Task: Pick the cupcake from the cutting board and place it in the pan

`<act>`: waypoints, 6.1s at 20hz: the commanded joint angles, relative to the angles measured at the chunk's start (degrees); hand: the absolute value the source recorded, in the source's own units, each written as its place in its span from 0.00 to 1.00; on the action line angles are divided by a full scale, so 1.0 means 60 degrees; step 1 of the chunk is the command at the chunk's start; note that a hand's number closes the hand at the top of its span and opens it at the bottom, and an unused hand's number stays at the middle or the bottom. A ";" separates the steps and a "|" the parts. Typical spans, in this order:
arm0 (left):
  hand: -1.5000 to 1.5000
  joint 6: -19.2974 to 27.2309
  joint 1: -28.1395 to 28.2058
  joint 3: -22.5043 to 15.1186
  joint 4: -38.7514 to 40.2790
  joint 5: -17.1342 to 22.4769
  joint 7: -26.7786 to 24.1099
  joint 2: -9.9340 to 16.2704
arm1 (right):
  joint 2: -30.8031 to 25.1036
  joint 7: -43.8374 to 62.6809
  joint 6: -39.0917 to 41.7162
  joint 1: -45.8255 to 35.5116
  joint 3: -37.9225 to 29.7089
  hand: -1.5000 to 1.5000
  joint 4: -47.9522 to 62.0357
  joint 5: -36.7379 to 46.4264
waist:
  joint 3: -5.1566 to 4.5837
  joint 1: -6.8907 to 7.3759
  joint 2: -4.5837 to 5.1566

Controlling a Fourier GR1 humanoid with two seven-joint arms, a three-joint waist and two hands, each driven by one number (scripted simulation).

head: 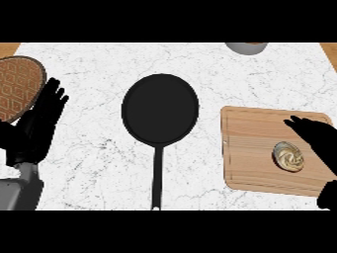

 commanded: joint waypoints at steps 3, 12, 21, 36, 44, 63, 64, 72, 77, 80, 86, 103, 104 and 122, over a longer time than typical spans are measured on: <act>0.50 0.0285 -0.0151 -0.0050 0.0119 -0.0484 0.0183 -0.0492 | 0.0643 0.0394 0.0794 -0.0558 -0.0153 0.00 0.0629 0.0647 | 0.0002 -0.0014 0.0001; 0.50 -0.0203 0.0119 0.0335 -0.0383 -0.0627 0.0226 -0.0429 | 0.1745 -0.0563 -0.0063 -0.1051 -0.0002 0.00 0.2571 0.2079 | 0.0004 0.0027 0.0005; 0.50 -0.0140 -0.0366 0.0326 0.0141 -0.1163 0.0217 -0.0920 | 0.2028 -0.1351 0.0208 -0.0882 -0.0468 0.00 0.2849 0.2645 | 0.0001 -0.0036 -0.0002; 0.50 -0.0765 0.0241 0.0935 -0.0428 -0.0917 0.0390 -0.0925 | 0.2709 -0.3471 -0.1642 -0.0734 -0.0498 1.00 0.5102 0.3910 | 0.0002 -0.0021 -0.0005; 0.50 -0.0822 -0.0117 0.0941 0.0154 -0.1204 -0.0025 -0.1138 | 0.3088 -0.4486 -0.2466 -0.1762 -0.0966 1.00 0.6654 0.4153 | 0.0003 -0.0010 0.0006; 0.50 -0.1286 -0.0412 0.0435 -0.0045 -0.1117 0.0473 -0.1265 | 0.6799 0.2463 -0.3778 -0.4400 0.2537 1.00 0.4045 0.5906 | -0.0060 0.1183 -0.0093; 0.50 -0.1299 -0.0499 0.0415 -0.0062 -0.1074 0.0480 -0.1306 | 0.6805 0.2920 -0.3834 -0.4588 0.2905 1.00 0.3994 0.6042 | -0.0064 0.1248 -0.0118; 0.50 -0.1344 -0.0989 0.0140 0.0311 -0.1235 0.0445 -0.1452 | 0.6823 0.6889 -0.3826 -0.7514 0.4201 1.00 0.4422 0.5576 | -0.0054 0.1603 0.0098; 0.50 -0.1185 -0.1273 0.0162 0.0264 -0.1323 0.0620 -0.1455 | 0.6822 0.8470 -0.4202 -0.8749 0.4346 1.00 0.5037 0.4778 | -0.0041 0.1553 0.0085; 0.50 -0.1117 -0.1137 0.0151 0.0534 -0.1370 0.0422 -0.1589 | 0.6820 0.9122 -0.4662 -0.9184 0.4491 1.00 0.5256 0.4588 | -0.0044 0.1353 0.0095; 0.50 -0.1013 -0.0899 0.0251 0.0357 -0.1493 0.0405 -0.1460 | 0.6819 0.9589 -0.5657 -0.9655 0.4470 1.00 0.6189 0.4209 | -0.0021 0.0988 0.0070; 0.50 -0.0991 -0.0337 0.0697 0.0092 -0.1276 0.0362 -0.1362 | 0.6822 0.5522 -1.0272 -0.8581 0.3463 1.00 1.0140 0.3454 | 0.0003 0.0451 0.0118; 0.50 -0.0827 -0.0405 0.0573 -0.0261 -0.1411 0.0417 -0.1441 | 0.6822 0.5063 -1.0680 -0.8363 0.3504 1.00 1.0614 0.3369 | 0.0006 0.0493 0.0129; 0.50 -0.1160 -0.0598 0.0859 -0.0020 -0.1155 0.0406 -0.1237 | 0.6825 0.2732 -1.3472 -0.7866 0.2775 0.00 1.2206 -0.0294 | 0.0016 0.0529 0.0136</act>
